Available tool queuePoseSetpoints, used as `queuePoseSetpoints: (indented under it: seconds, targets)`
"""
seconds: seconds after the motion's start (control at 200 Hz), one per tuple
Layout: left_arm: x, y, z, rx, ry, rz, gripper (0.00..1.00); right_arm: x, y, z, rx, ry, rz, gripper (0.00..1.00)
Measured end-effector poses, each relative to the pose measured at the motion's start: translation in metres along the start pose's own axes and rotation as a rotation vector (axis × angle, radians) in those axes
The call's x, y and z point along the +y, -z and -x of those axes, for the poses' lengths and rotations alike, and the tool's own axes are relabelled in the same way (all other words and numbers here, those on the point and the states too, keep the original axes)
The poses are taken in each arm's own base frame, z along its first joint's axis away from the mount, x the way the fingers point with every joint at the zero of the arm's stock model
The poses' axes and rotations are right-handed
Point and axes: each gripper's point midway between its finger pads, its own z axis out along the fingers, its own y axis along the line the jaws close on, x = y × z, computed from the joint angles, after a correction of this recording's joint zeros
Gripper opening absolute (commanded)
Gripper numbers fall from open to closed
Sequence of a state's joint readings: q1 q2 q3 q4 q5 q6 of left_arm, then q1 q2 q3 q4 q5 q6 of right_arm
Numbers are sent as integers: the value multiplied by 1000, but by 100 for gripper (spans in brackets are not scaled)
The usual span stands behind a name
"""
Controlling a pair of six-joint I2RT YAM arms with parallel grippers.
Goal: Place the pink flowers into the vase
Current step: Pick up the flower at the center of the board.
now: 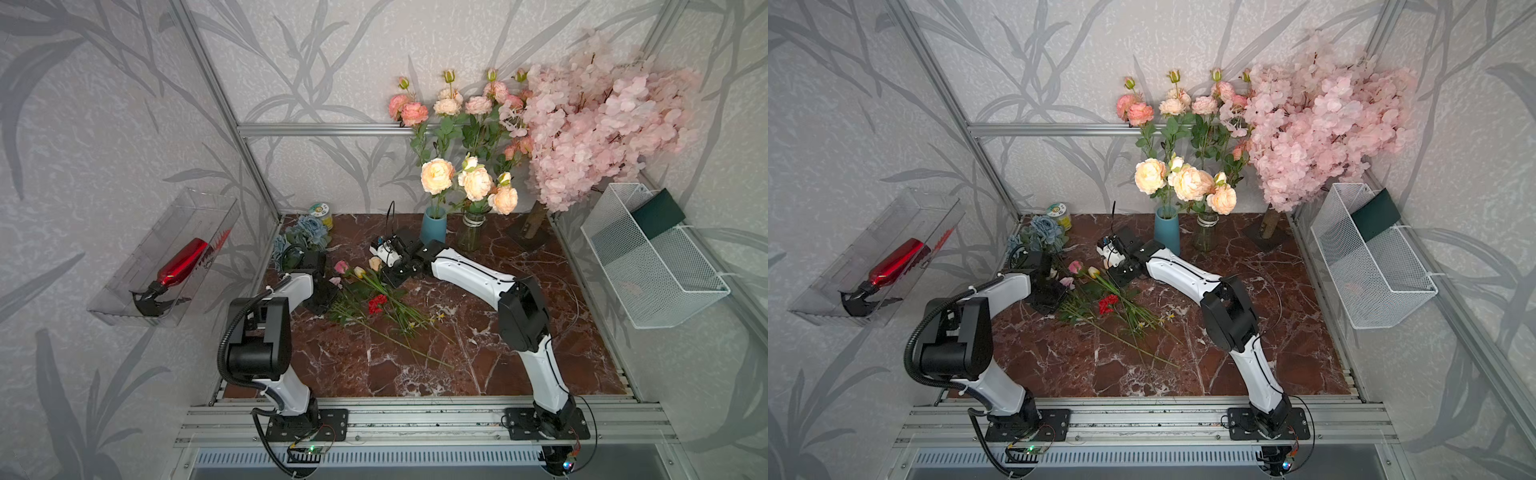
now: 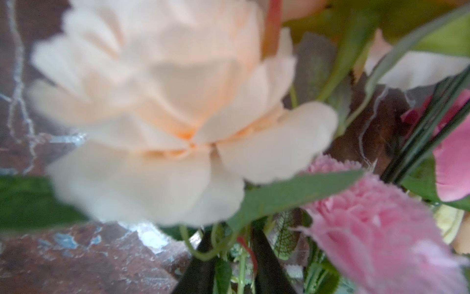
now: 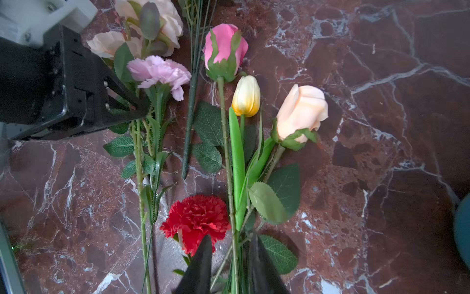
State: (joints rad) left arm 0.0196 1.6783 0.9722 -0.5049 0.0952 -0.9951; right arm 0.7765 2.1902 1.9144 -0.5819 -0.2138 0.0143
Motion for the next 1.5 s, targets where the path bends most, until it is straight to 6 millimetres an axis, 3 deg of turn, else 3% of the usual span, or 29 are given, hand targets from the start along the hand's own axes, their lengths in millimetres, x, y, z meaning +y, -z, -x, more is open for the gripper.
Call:
queuePoseSetpoints:
  seconds: [0.085,0.205,0.33,0.44,0.55,0.64,0.7,0.85,1.03,1.13,1.275,1.5]
  targets:
    - [-1,3,1,-11,-6,11,0,1,-1,-2,0,-3,5,26]
    - [-5,15,2,-48,-41,17,0,4,0,-8,10,-12,22,26]
    - [-22,51,5,-127,-104,-14,0,20,9,-10,10,-6,70,26]
    - [-44,98,12,-243,-163,-85,0,53,25,-6,0,37,129,27]
    - [-57,143,14,-355,-217,-132,0,98,45,-5,-15,97,205,29]
    - [-62,169,11,-423,-267,-147,0,129,62,-11,-26,132,267,30]
    - [-64,181,8,-458,-297,-152,0,139,72,-15,-34,138,290,30]
    - [-62,206,2,-513,-357,-175,0,138,92,-8,-100,123,303,30]
    - [-57,234,-3,-536,-360,-247,0,143,111,20,-194,108,333,30]
    - [-58,248,-8,-550,-358,-351,0,149,111,33,-230,86,380,31]
    - [-51,259,-20,-552,-371,-469,0,154,100,35,-224,36,444,31]
    - [-65,281,-27,-555,-392,-599,0,159,100,41,-231,13,484,30]
